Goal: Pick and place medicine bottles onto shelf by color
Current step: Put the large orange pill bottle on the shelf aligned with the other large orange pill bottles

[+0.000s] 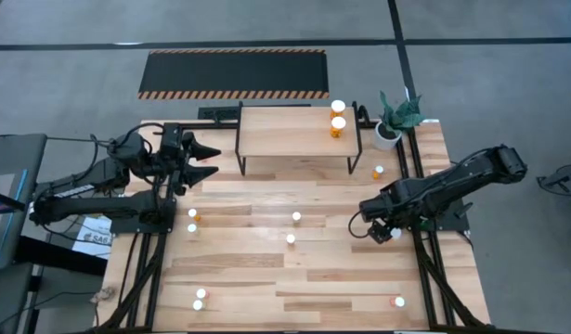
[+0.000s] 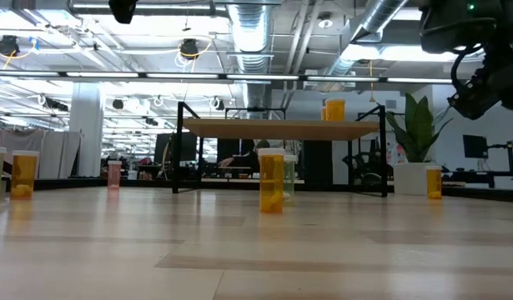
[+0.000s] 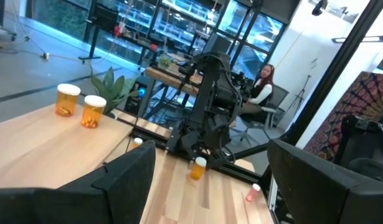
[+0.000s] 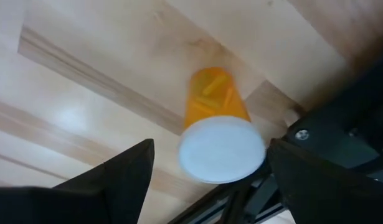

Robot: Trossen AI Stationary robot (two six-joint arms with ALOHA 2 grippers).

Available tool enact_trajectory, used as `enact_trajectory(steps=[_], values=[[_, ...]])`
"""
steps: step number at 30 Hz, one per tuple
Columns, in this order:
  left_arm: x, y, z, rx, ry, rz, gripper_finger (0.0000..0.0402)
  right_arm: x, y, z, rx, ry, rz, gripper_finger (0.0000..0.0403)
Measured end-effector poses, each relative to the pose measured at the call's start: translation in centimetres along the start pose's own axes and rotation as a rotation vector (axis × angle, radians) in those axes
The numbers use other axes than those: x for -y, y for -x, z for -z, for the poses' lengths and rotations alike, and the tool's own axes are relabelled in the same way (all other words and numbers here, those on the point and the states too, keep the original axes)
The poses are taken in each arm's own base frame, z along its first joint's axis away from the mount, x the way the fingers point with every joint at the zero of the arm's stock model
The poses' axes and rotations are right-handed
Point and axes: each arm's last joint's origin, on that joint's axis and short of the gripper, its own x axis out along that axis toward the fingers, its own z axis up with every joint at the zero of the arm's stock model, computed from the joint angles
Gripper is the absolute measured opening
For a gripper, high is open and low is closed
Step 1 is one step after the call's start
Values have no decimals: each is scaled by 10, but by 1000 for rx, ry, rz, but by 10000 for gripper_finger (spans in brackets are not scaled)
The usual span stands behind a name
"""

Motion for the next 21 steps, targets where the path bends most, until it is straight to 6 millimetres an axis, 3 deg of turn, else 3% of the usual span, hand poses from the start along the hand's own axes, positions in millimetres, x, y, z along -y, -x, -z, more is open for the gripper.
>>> enact_trajectory(steps=[21], values=[[0, 0, 0, 0, -1, -3, 297, 0, -5, 3, -11, 19, 5, 238]])
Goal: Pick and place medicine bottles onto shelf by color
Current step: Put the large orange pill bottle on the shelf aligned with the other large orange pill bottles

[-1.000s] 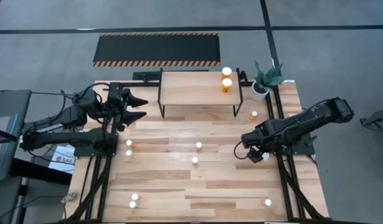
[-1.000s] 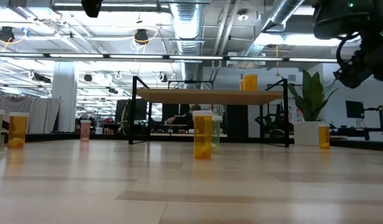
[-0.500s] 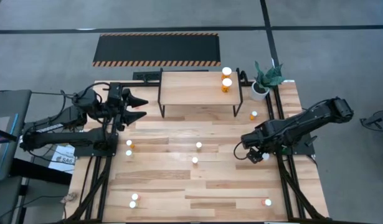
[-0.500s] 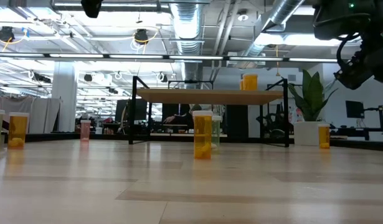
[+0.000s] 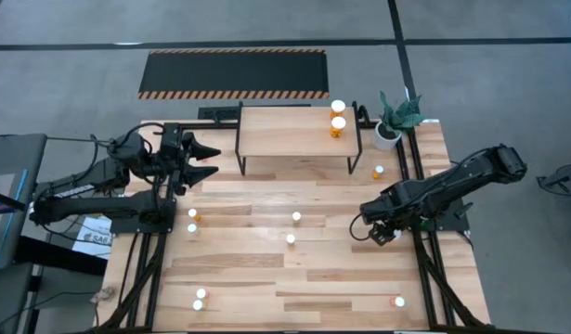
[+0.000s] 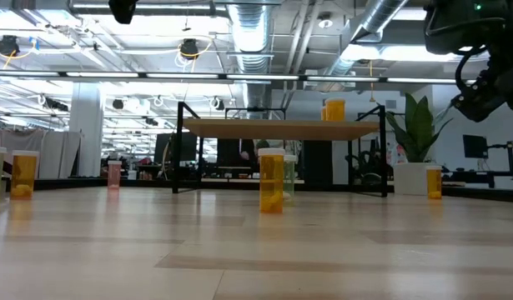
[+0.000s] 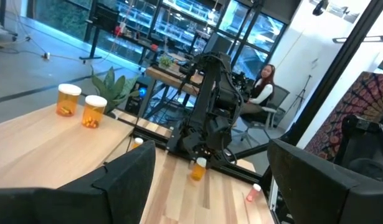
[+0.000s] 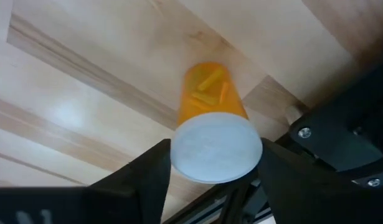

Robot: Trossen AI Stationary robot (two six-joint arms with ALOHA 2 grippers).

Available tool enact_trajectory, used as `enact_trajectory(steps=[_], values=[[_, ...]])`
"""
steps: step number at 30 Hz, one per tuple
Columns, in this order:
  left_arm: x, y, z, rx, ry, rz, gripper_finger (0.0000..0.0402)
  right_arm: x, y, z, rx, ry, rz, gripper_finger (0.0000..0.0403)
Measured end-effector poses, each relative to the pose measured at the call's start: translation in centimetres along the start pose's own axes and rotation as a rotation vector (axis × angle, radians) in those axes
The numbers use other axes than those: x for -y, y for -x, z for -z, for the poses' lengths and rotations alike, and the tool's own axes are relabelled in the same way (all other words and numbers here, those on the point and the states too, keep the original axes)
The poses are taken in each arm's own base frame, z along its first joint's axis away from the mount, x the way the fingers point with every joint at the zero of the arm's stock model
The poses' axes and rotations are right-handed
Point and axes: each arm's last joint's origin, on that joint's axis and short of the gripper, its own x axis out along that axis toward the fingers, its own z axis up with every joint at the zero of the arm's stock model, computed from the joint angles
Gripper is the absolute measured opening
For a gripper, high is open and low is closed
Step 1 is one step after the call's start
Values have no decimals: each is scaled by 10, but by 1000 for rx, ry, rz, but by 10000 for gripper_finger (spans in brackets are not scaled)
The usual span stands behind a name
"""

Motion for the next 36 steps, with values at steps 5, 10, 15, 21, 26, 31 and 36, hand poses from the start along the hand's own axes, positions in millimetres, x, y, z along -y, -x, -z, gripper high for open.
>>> enact_trajectory(steps=[5, 10, 15, 21, 26, 31, 36], values=[[0, 0, 0, 0, -1, 0, 297, 0, 0, 0, -9, 2, -5, 203], [0, 0, 0, 0, -1, 0, 297, -3, 10, 2, -10, 3, -6, 204], [0, 0, 0, 0, -1, 1, 297, -7, 34, 2, -2, 12, -27, 224], [0, 0, 0, 1, -1, 1, 297, -10, 73, -3, 76, 30, -83, 221], [0, 0, 0, 1, -1, 2, 297, -3, 111, -11, 171, 24, -107, 219], [0, 0, 0, -3, -9, 11, 297, 10, 149, -21, 262, 43, -167, 220], [1, 0, 0, -5, -13, 18, 297, 16, 184, -40, 325, 88, -147, 219]])
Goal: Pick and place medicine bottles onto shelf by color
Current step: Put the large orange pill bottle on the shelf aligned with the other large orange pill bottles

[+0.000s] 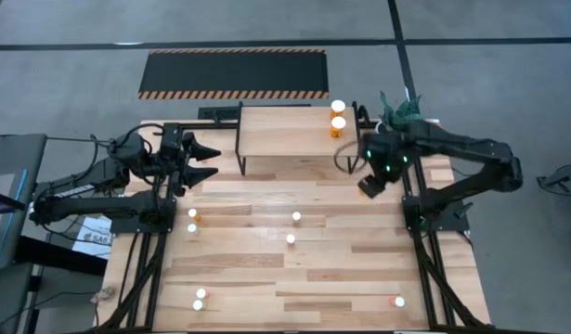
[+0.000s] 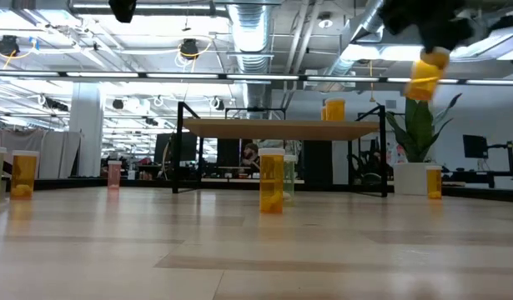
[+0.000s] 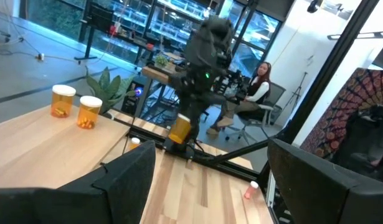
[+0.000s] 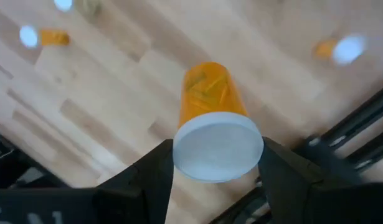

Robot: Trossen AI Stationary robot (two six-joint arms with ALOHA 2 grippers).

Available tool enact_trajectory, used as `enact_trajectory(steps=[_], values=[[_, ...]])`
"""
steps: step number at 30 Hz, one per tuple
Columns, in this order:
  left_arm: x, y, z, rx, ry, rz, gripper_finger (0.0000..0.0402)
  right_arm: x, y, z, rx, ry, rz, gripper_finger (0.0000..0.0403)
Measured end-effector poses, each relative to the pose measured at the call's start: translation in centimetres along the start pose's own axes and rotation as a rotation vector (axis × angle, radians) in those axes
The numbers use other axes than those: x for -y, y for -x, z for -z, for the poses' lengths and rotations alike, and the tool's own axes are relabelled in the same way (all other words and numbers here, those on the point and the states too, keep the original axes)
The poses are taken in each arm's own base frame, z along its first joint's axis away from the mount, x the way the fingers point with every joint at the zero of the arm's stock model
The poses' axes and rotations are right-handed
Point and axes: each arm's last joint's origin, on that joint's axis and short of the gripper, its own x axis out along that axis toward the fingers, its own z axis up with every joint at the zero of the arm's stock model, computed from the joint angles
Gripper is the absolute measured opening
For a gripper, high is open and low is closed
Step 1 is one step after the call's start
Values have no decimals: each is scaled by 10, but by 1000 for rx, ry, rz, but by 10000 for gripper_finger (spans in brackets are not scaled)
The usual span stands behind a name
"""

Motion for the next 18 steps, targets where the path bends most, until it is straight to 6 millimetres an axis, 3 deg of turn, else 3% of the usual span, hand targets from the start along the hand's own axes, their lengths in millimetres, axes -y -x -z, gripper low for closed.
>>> enact_trajectory(steps=[10, 18], values=[[0, 0, 0, 0, -7, 0, 297, -6, 25, -86, 98, 207, 25, 219], [0, 0, 1, -6, 4, -4, 297, 2, 31, -125, 150, 304, 68, 219]])
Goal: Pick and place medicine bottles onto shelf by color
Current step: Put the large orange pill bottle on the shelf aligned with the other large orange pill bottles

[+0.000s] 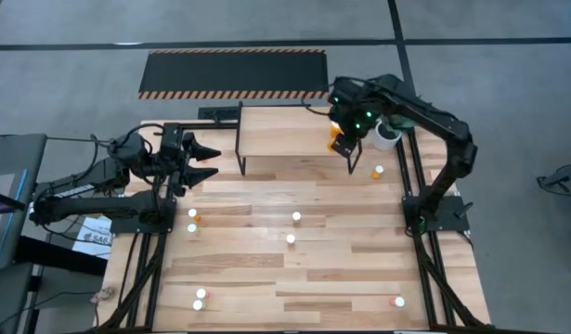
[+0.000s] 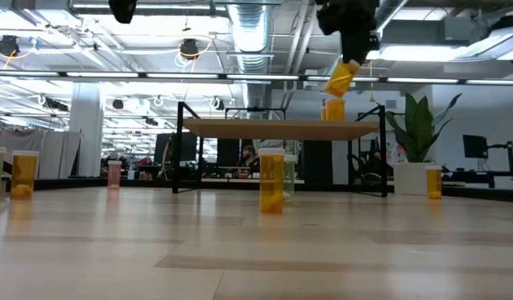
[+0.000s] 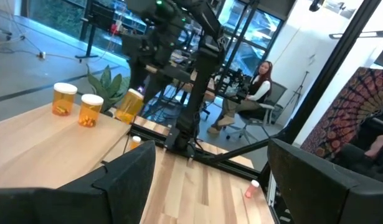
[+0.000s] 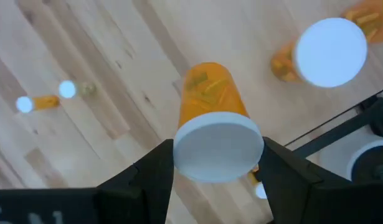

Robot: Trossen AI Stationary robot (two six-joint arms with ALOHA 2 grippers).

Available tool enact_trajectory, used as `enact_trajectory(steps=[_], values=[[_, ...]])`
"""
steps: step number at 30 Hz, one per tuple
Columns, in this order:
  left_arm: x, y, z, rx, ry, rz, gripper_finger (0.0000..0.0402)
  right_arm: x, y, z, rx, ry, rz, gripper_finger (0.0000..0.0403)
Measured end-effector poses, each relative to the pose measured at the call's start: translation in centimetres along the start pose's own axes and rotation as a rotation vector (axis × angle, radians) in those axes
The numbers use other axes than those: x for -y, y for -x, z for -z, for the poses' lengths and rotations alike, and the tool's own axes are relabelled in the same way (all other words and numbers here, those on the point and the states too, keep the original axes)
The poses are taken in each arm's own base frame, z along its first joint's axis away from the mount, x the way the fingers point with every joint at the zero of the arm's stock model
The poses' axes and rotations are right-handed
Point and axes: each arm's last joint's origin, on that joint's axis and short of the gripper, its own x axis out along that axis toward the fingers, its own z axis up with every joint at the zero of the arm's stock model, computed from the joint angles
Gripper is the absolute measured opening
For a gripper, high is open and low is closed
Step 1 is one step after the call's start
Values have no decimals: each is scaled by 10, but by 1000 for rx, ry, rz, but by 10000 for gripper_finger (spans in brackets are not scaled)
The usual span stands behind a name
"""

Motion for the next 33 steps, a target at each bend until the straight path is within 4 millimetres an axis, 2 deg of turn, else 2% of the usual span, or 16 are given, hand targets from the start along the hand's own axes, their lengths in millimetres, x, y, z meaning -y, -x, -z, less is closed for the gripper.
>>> enact_trajectory(steps=[8, 17, 23, 29, 33], values=[[0, 0, 0, 1, 10, -2, 297, 18, -16, -12, -47, 14, 34, 219], [0, 0, 0, 5, 10, -14, 297, 29, -14, -11, -41, 0, 55, 219], [0, 0, 0, 5, 10, -15, 297, 26, -15, -11, -43, 15, 52, 219], [0, 0, 0, 6, 10, -15, 297, 23, -33, -4, -123, 28, 47, 219], [0, 0, 0, 6, 10, -16, 297, 22, -36, -3, -136, 37, 55, 219]])
